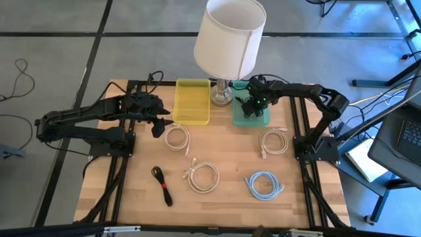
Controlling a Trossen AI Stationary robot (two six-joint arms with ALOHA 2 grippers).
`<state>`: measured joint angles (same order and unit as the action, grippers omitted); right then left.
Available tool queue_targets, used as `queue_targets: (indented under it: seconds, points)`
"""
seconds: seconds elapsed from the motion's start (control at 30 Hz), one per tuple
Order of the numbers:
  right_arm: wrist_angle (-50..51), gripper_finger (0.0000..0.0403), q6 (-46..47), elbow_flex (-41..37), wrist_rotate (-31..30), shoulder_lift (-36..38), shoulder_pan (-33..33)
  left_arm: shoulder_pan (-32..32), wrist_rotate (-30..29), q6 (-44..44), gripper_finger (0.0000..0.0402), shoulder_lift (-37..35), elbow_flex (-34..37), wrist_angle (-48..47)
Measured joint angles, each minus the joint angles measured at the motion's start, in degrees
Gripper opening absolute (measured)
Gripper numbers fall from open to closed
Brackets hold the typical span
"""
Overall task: Pick & Place USB Port
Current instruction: Put the black USB cable into the blue bin
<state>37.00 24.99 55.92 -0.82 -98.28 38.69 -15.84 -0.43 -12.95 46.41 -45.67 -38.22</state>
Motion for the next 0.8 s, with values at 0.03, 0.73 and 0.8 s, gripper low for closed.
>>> queue_targets:
  seconds: [0.03,0.73,0.8]
  points:
    - [-0.08,0.0035,-0.03,0.00,0.02,0.00,0.20,0.00,0.00,0.00,0.0223,0.00,0.00,-0.15]
    - [0.42,0.0287,0.28,2.91,-4.73,8.55,-1.15,-0.01,0.03,0.06,0.0223,0.01,-0.02,-1.51]
    - [3.62,0.0279,0.26,3.53,-7.42,11.02,-1.92,-0.02,0.07,0.04,0.0223,0.01,-0.02,-1.62]
